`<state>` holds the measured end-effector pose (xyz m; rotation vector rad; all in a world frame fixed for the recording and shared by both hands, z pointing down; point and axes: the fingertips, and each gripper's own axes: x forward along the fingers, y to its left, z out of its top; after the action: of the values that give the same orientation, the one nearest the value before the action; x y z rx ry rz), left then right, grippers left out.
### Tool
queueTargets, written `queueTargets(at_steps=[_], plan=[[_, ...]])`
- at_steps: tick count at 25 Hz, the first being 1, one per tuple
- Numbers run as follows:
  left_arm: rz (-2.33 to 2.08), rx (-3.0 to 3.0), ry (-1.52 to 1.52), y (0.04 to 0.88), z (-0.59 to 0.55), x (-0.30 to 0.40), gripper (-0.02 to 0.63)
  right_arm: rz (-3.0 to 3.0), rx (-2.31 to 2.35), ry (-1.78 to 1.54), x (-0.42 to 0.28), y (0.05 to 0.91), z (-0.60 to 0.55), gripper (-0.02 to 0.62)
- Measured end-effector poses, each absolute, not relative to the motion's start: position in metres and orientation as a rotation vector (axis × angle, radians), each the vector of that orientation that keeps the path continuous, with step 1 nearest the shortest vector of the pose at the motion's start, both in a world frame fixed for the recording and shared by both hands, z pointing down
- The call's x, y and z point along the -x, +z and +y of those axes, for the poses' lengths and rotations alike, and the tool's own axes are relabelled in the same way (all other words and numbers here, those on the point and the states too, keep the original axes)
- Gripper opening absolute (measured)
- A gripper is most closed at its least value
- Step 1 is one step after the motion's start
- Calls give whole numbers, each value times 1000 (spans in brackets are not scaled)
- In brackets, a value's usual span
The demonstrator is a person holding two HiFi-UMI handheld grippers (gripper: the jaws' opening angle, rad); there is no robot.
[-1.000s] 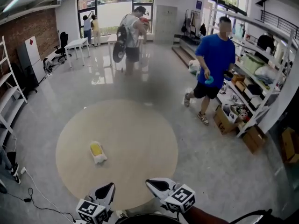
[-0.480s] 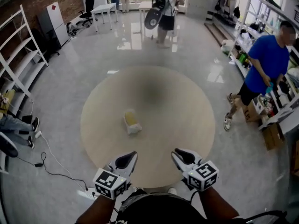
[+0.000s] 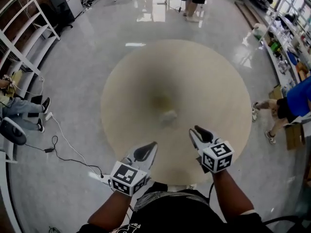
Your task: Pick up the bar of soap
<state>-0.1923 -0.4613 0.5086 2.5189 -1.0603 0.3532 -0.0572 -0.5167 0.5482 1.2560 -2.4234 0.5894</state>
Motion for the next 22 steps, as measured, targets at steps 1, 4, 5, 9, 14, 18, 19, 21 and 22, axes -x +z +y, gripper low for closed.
queueTargets(at_steps=[1,4,5,9,14,18,19,21,22], plan=[[-1057,-2512,355,513,-465,199,6,-2412,-1261,595,66,555,-526,92],[-1047,-2498,361,527,-477,217,6,-2363,-1286,608,89,578,-558,121],[-1044,-2493,363,529,-481,220,6,-2345,-1295,608,95,585,-569,141],[-1030,-2475,369,533,-496,228,6,-2270,-1319,593,112,609,-613,175],[-1012,-2450,391,545,-502,248,6,-2189,-1312,496,140,637,-657,210],[-1015,-2414,387,552,-499,250,6,-2091,-1228,367,151,662,-674,249],[-1014,-2411,389,553,-500,249,6,-2067,-1222,331,149,668,-680,252],[-1014,-2399,402,559,-502,254,6,-2036,-1221,284,152,680,-691,259],[-1016,-2389,409,562,-502,258,6,-2025,-1226,280,154,686,-695,259]])
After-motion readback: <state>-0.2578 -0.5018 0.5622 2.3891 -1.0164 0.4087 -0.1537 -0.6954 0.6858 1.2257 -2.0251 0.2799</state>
